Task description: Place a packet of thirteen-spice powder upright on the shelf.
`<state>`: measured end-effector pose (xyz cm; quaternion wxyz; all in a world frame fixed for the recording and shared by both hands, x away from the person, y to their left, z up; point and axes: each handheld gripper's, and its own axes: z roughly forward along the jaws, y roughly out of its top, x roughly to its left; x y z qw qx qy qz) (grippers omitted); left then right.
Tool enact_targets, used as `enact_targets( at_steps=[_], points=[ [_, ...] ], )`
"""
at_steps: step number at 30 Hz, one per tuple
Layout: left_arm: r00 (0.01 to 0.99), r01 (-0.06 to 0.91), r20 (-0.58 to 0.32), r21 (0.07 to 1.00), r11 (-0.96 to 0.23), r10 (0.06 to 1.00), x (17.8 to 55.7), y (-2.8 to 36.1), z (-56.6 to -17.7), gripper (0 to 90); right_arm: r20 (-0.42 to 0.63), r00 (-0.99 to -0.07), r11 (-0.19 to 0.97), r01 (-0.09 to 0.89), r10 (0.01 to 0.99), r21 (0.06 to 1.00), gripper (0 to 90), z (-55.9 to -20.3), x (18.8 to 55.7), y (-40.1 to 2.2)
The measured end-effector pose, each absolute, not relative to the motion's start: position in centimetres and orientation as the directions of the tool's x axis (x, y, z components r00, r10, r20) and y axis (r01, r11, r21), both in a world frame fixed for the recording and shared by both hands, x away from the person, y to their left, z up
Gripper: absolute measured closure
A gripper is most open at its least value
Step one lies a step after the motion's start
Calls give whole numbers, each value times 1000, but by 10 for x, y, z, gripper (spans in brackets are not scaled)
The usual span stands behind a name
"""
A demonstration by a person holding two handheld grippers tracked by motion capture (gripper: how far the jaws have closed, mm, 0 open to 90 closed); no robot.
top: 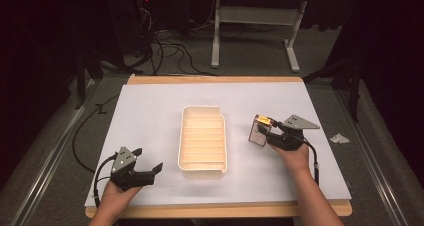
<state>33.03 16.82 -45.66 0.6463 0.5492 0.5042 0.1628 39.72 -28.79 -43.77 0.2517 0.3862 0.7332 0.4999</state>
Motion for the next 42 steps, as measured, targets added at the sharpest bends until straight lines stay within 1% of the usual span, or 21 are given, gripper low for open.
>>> enact_targets(
  at_steps=[1,7,15,27,42],
  points=[
    [439,343,-474,874,345,764,330,168,-456,95,10,-580,209,309,814,928,550,-438,397,-287],
    [440,341,-471,875,343,764,330,169,-456,95,-4,-602,224,290,798,931,668,-435,392,-281],
    [440,339,-474,874,347,763,330,169,-455,96,-14,-606,234,286,795,929,679,-434,389,-278],
    [444,339,-471,876,344,762,330,170,-455,96,37,-585,187,318,810,930,680,-435,388,-281],
    [449,337,-472,876,345,759,329,171,-454,97,17,-561,194,315,828,929,685,-435,383,-276]
  ],
)
